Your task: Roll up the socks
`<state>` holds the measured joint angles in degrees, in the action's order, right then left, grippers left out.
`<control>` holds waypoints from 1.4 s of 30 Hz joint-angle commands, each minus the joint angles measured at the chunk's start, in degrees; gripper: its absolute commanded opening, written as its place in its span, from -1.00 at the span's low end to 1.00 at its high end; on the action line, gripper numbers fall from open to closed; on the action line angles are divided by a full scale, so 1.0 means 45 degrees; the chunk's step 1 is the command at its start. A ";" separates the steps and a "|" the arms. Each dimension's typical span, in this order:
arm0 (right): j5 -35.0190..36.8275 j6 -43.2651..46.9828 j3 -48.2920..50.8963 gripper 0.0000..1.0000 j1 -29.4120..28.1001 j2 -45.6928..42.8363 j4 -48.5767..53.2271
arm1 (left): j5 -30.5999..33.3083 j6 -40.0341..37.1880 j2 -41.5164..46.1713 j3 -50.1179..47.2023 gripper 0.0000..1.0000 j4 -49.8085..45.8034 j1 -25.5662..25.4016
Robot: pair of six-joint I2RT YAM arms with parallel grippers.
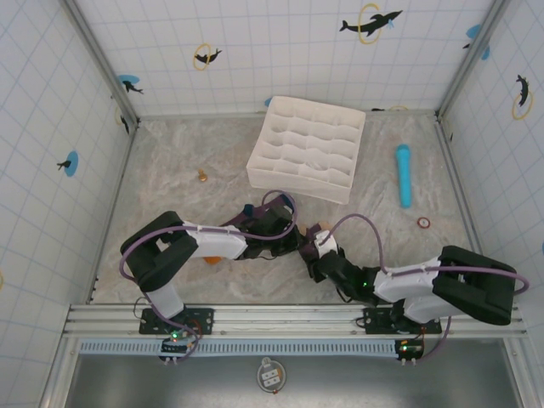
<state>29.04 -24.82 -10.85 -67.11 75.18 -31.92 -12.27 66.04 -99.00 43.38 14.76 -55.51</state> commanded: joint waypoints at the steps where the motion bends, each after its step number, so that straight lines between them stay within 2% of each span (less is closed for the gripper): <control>1: -0.0715 -0.0799 0.0152 0.10 0.0606 0.0207 -0.0501 | -0.0410 -0.0083 -0.0148 -0.0342 -0.76 -0.0767 -0.0184; 6: -0.1266 -0.1811 0.0304 -0.49 0.0988 0.0268 0.0244 | -0.0298 -0.0178 -0.0187 -0.0327 -0.55 -0.0820 -0.0176; 9: -0.1628 -0.2505 0.0350 -0.75 0.1173 0.0300 0.0894 | -0.0190 -0.0220 -0.0207 -0.0238 -0.24 -0.0925 -0.0184; 10: -0.1797 -0.2782 0.0411 -0.82 0.1291 0.0286 0.1021 | -0.0121 -0.0259 -0.0190 -0.0179 -0.14 -0.1021 -0.0178; 13: -0.2807 -0.3868 0.0860 -0.90 0.1925 0.0228 0.1050 | 0.0077 -0.0376 -0.0082 0.0040 0.37 -0.1292 -0.0173; 17: -0.4159 -0.4974 0.1417 -0.93 0.2830 0.0137 0.0840 | 0.0329 -0.0573 0.0161 0.0183 0.63 -0.1331 -0.0162; 25: -0.7683 -0.6835 0.2373 -0.94 0.5117 -0.0126 -0.0136 | 0.0398 -0.0857 0.0438 -0.0106 0.66 -0.0351 -0.0155; 31: -0.9919 -0.8104 0.2498 -0.95 0.6483 0.0394 -0.0410 | 0.0524 -0.1001 0.0120 0.0113 0.53 -0.0199 -0.0126; 37: -1.0972 -0.8996 0.2397 -0.95 0.7107 0.1028 -0.0558 | 0.0501 -0.1390 -0.0582 0.0656 0.34 -0.0053 -0.0124; 42: -1.1818 -0.9436 0.2337 -0.96 0.7411 0.1741 -0.1071 | 0.0363 -0.1438 -0.1055 0.0873 0.30 0.0308 -0.0121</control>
<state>-19.35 -64.64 -2.92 -33.76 79.42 -48.58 -11.03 61.28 -101.80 46.70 16.16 -55.90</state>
